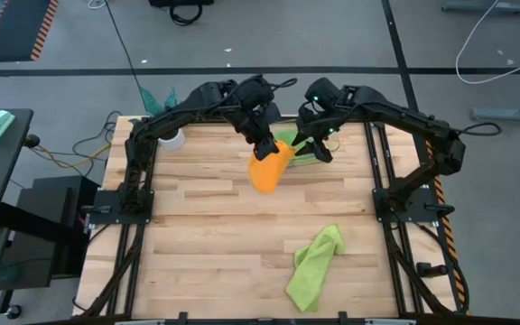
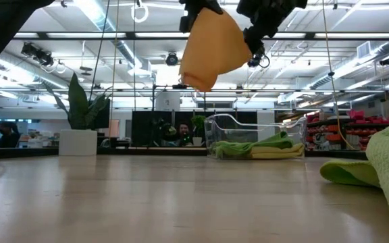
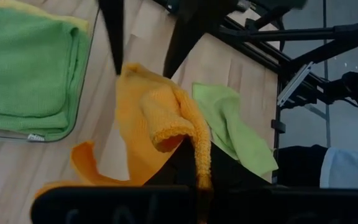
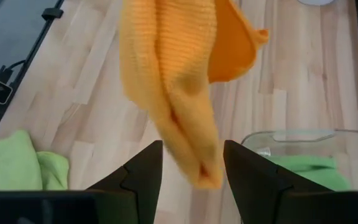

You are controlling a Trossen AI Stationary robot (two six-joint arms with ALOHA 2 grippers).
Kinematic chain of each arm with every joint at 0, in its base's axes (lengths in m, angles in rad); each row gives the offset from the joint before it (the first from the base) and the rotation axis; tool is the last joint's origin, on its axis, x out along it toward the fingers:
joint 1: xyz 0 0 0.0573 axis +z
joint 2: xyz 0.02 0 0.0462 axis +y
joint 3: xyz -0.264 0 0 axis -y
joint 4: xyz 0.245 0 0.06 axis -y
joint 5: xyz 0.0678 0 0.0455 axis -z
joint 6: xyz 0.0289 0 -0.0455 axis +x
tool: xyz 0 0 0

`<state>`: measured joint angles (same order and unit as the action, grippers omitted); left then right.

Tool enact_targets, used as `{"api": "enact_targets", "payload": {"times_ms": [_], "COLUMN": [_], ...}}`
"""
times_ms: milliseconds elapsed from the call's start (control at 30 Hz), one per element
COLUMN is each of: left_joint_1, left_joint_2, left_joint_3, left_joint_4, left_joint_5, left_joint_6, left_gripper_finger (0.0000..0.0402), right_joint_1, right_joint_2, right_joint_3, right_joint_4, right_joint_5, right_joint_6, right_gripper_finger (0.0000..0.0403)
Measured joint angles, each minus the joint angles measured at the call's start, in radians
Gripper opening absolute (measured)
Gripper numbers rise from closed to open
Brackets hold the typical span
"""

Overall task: Fold microfiber towels
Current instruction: Stack the orange towel on top of the green towel in the transparent bin

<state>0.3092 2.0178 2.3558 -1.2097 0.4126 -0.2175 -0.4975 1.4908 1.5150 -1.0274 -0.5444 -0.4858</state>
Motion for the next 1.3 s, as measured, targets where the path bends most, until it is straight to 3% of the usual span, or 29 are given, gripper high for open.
{"api": "enact_targets", "payload": {"times_ms": [300, 1300], "left_joint_1": [-0.006, -0.005], "left_joint_2": [-0.023, -0.025], "left_joint_3": [0.001, 0.000], "left_joint_4": [0.005, 0.004], "left_joint_5": [0.001, 0.001], "left_joint_6": [-0.005, -0.003], "left_gripper_finger": [0.0009, 0.0009], "right_joint_1": [0.004, 0.015], "right_joint_2": [0.067, 0.063], "right_joint_3": [-0.001, 0.001], "right_joint_4": [-0.005, -0.007], "right_joint_5": [-0.006, -0.007], "right_joint_6": [0.012, 0.016], "right_gripper_finger": [0.0178, 0.0162]}}
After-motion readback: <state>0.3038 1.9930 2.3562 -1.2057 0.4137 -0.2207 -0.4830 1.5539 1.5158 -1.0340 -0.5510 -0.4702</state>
